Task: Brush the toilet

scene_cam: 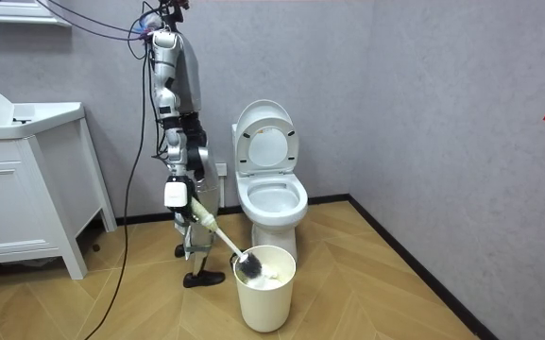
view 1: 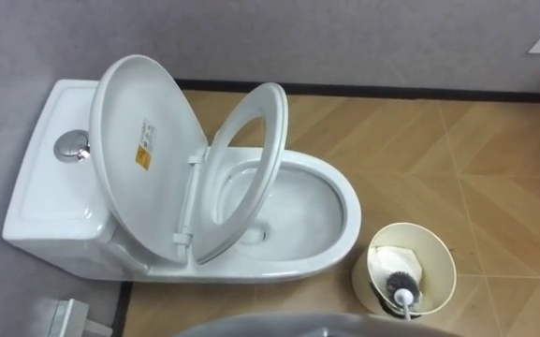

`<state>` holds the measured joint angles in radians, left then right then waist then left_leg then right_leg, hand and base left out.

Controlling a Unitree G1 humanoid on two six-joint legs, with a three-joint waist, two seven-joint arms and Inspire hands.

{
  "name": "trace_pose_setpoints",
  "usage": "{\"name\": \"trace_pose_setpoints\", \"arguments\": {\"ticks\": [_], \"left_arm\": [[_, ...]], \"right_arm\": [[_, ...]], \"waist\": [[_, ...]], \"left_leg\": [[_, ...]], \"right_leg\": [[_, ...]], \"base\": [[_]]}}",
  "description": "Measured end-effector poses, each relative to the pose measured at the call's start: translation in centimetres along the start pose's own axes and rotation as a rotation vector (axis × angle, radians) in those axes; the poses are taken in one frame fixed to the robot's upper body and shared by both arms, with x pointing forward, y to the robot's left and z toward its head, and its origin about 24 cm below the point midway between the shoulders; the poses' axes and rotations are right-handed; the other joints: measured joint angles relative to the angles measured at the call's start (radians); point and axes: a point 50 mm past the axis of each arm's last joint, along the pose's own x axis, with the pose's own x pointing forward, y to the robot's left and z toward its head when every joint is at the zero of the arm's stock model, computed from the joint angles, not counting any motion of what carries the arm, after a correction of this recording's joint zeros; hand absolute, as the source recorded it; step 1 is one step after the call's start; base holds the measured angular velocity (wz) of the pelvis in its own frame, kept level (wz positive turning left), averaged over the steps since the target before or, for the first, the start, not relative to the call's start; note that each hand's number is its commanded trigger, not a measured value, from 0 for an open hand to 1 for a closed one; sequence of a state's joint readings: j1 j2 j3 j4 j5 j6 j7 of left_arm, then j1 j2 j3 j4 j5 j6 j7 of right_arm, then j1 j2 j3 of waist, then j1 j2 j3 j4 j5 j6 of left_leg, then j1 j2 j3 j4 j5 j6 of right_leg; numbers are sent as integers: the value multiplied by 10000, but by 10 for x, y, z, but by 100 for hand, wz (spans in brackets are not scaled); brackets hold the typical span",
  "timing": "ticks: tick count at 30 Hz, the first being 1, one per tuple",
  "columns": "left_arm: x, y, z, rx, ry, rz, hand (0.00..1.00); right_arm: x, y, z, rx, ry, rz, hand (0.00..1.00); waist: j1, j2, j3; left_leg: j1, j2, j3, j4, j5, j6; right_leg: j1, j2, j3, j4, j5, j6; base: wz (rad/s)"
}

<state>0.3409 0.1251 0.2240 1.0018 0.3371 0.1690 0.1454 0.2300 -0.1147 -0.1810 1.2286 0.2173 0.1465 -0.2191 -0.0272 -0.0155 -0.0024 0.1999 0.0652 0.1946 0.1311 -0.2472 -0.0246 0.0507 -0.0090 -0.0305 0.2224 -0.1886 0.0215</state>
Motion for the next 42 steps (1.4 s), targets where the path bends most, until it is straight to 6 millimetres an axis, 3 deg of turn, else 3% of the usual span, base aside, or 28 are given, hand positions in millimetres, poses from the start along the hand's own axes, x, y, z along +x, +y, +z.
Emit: {"name": "trace_pose_setpoints", "arguments": {"ticks": [9, 17, 24, 33, 42], "left_arm": [[0, 1, 1, -294, -107, 20, 0], [0, 1, -1, -394, -141, 8, 0], [-1, 1, -5, -396, -117, 0, 0], [-1, 1, -4, -420, -375, 1, 0], [-1, 1, -4, -428, -376, -3, 0]], "right_arm": [[-5, 8, 41, 2445, -1119, 597, 0], [-14, 13, 85, 3270, -2604, 1042, 0], [-27, 9, 116, 5530, -3802, 1698, 0], [-32, 5, 126, 6066, -4386, 1472, 0], [-31, 4, 122, 6083, -4291, 1392, 0]], "waist": [[62, -43, -4], [72, -63, -7], [60, -87, -6], [72, -52, -23], [54, -76, -40]], "left_leg": [[-23, -1, 109, 2, -29, 8], [34, 0, 195, 39, -26, 9], [-2, 0, 185, 66, -26, 9], [-330, 10, 188, 240, -26, 9], [-327, 10, 177, 286, -26, 9]], "right_leg": [[-40, 3, 21, 1, 2, 8], [-42, -2, 49, 1, 5, 11], [-57, -14, 28, -49, -1, 14], [-325, -22, -1, -13, 13, -2], [-311, -29, 12, -10, 13, -2]], "base": [[-2], [-3], [0], [0], [0]]}}
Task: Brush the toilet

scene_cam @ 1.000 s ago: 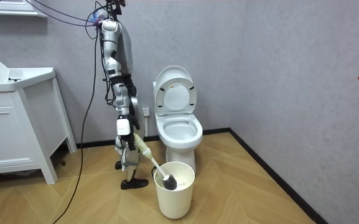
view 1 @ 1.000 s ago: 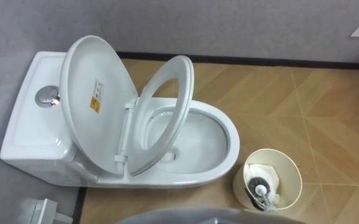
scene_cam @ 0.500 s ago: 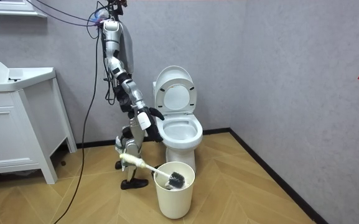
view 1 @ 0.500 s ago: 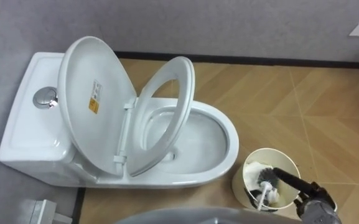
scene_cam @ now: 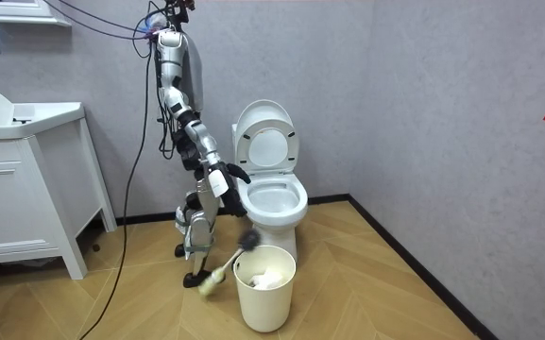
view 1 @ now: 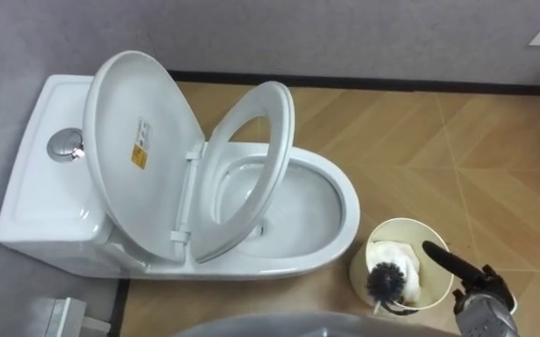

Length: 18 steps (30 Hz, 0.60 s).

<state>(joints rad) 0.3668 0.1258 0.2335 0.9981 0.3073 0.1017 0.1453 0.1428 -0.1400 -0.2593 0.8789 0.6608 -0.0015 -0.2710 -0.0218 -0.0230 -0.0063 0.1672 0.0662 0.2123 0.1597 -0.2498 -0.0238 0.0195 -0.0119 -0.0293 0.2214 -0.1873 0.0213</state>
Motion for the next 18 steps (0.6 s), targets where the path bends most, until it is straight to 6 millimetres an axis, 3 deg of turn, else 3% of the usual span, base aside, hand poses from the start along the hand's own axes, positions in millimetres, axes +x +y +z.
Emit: {"name": "trace_pose_setpoints", "arguments": {"ticks": [7, 18], "left_arm": [[0, 0, 2, 1, -41, 2, 0], [1, 1, -1, -87, 109, 7, 0]], "right_arm": [[0, -15, -18, -326, 671, -426, 0], [-9, -63, -63, -656, 2554, -2018, 0]], "waist": [[-36, -57, 7], [-82, -66, 5]], "left_leg": [[-15, -11, -80, 10, 0, 0], [24, -17, -147, -11, -2, 0]], "right_leg": [[2, -13, -10, -1, 0, 0], [155, -9, -11, -43, -14, 18]], "base": [[0], [2]]}}
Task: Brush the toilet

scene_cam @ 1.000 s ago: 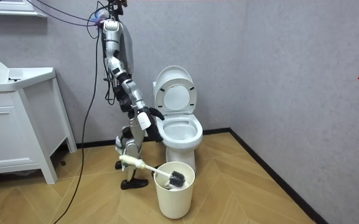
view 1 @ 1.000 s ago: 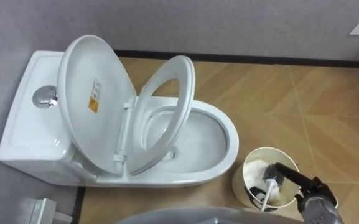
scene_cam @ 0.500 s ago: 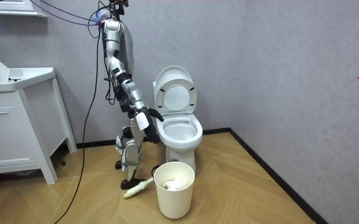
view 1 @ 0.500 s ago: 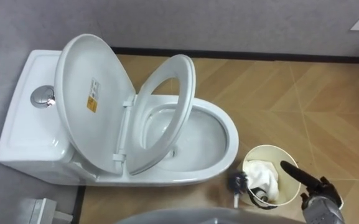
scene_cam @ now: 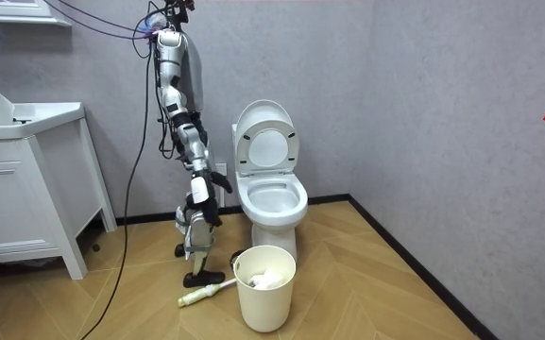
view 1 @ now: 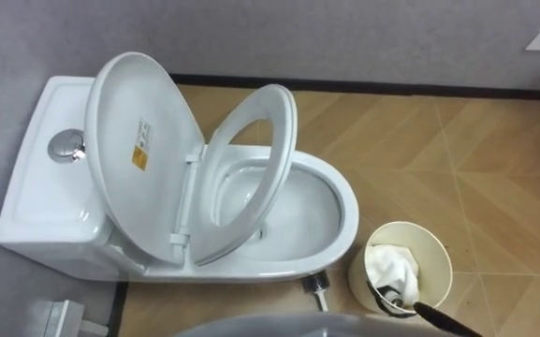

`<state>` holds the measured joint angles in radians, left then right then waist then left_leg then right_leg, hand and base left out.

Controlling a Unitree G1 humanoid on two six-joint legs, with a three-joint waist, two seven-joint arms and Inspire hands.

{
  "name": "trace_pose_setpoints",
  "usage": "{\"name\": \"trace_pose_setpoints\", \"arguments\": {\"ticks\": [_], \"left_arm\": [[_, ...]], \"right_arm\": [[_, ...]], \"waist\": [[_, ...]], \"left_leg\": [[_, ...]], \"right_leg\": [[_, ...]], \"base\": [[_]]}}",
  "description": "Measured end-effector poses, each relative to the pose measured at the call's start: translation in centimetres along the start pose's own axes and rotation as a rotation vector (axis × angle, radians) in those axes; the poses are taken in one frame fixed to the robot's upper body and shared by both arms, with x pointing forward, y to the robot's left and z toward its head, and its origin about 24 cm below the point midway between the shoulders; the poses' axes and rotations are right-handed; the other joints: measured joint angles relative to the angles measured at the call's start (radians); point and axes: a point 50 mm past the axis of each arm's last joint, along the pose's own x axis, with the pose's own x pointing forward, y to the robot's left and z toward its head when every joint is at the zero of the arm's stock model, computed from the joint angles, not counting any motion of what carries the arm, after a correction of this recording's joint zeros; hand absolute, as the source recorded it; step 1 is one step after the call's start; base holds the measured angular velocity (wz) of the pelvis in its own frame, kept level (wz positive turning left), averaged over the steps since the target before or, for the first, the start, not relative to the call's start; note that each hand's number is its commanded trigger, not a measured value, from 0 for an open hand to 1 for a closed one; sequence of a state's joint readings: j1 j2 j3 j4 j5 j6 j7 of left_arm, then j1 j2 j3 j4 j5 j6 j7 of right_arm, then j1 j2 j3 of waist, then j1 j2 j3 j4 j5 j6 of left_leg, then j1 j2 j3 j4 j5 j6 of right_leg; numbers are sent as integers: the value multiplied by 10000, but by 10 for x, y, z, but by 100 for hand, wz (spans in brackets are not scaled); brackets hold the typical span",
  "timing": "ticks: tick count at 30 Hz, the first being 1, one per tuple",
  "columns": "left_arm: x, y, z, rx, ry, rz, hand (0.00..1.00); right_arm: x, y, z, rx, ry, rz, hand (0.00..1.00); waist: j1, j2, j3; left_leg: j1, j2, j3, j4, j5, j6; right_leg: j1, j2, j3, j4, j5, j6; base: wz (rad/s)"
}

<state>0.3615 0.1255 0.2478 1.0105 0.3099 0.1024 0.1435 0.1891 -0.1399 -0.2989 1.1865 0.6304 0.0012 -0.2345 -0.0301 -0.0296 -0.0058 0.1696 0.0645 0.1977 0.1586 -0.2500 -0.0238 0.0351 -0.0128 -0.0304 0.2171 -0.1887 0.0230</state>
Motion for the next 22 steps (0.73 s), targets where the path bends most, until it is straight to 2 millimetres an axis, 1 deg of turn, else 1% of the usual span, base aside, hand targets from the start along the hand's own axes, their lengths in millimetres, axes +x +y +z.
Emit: {"name": "trace_pose_setpoints", "arguments": {"ticks": [2, 5, 7, 9, 12, 15, 19, 22], "left_arm": [[0, 0, -2, -19, 84, 4, 0], [0, 1, -7, -103, 344, 14, 0], [0, 2, -11, -82, 548, 1, 0], [0, 1, -11, -75, 605, -18, 0], [1, 1, -9, -73, 627, -39, 0], [1, 0, -5, -41, 702, -148, 0], [1, -3, -4, 184, 732, -311, 0], [1, -7, -3, 497, 772, -466, 0]], "right_arm": [[0, -8, -11, -192, 394, -106, 0], [-1, -24, -27, -645, 1021, -352, 0], [-1, -32, -35, -880, 1325, -484, 0], [-3, -37, -45, -1488, 1830, -435, 0], [-4, -38, -53, -2303, 2369, -239, 0], [-5, -35, -55, -3328, 2592, 22, 0], [-5, -36, -57, -3948, 2805, 77, 0], [-6, -34, -58, -5066, 2953, 208, 0]], "waist": [[-13, -12, 0], [71, -1, -2], [95, 10, 1], [82, 5, 0], [75, 14, 2], [80, 21, 0], [55, 73, 2], [27, 129, 10]], "left_leg": [[4, 1, -88, -39, -6, 3], [29, 2, -114, -142, -15, 6], [19, 2, -129, -159, -18, 8], [-18, 4, -152, -159, -19, 8], [-29, 11, -185, -170, -19, 9], [-6, 10, -190, -218, -18, 10], [-12, 9, -213, -231, -18, 10], [-25, 10, -269, -247, -18, 9]], "right_leg": [[-1, 3, -20, -5, 1, 1], [-10, 14, -47, 2, 1, 2], [-12, 16, -70, -14, 5, 7], [5, 11, -128, -82, 35, 11], [15, 4, -190, -130, 77, 6], [17, 7, -210, -125, 79, 8], [51, 0, -268, -129, 84, 13], [52, 0, -286, -145, 83, 14]], "base": [[5], [3], [2], [6], [0], [0], [2], [0]]}}
